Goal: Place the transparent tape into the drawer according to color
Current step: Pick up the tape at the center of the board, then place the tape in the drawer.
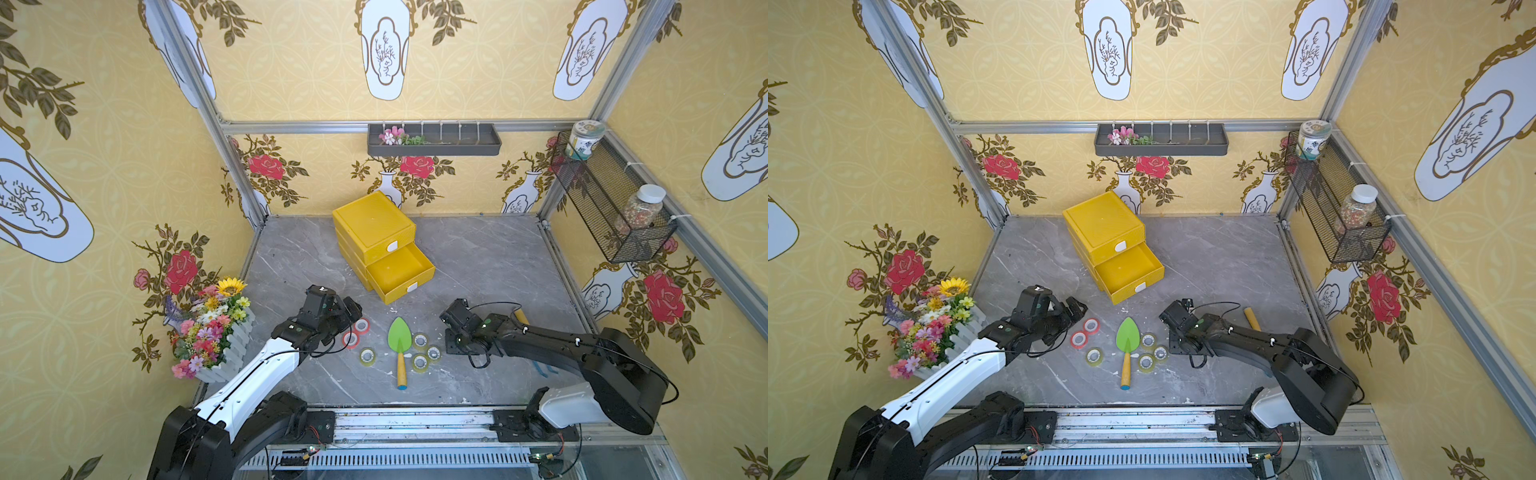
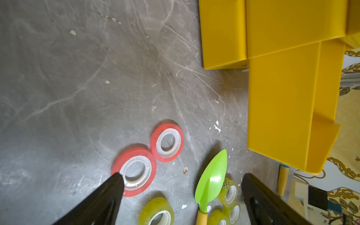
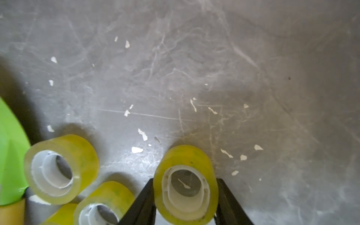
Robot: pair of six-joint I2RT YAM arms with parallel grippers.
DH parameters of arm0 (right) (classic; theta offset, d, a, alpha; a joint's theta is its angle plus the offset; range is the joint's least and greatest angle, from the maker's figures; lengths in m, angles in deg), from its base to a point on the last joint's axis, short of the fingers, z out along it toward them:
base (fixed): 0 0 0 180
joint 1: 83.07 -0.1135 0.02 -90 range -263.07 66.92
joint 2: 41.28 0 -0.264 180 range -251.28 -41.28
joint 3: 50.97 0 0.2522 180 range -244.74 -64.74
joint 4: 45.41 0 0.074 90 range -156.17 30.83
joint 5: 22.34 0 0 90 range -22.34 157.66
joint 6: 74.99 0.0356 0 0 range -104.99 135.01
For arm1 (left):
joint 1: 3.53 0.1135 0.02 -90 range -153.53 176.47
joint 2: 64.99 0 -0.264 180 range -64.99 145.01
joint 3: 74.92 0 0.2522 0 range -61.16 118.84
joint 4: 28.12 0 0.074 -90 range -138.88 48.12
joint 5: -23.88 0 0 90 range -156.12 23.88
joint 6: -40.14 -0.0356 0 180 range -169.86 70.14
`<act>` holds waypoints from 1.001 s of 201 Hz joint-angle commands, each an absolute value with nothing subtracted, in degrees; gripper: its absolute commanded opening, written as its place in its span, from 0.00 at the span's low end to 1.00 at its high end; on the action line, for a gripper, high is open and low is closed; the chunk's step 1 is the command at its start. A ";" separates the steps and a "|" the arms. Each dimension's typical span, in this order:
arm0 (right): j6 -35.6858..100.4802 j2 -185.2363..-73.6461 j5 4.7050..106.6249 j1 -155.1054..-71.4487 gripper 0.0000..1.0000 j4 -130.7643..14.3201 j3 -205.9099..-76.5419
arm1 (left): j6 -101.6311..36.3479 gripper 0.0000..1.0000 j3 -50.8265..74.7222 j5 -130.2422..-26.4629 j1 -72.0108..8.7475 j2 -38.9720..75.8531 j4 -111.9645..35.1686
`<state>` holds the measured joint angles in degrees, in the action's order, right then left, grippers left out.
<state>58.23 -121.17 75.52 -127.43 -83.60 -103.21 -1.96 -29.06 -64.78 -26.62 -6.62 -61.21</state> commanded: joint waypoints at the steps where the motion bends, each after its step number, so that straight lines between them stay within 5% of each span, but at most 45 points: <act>1: 57.53 -119.33 77.21 -127.46 0.45 -85.16 -104.72 | -2.49 1.00 -28.99 -65.24 -26.56 -6.63 -60.60; 71: 47.75 -115.14 79.36 -127.48 0.44 -91.02 -122.00 | -2.90 1.00 -28.65 -66.03 -26.73 -6.28 -60.51; 136: 37.30 -131.97 71.19 -123.15 0.44 -88.74 -146.75 | -2.69 1.00 -28.37 -65.93 -28.14 -5.54 -60.68; 201: 36.16 -146.50 65.64 -119.02 0.44 -88.83 -155.83 | -3.58 1.00 -27.41 -66.04 -28.80 -5.05 -61.83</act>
<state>37.45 -143.82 68.16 -119.63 -89.17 -153.84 -2.77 -27.75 -65.48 -28.68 -5.31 -61.58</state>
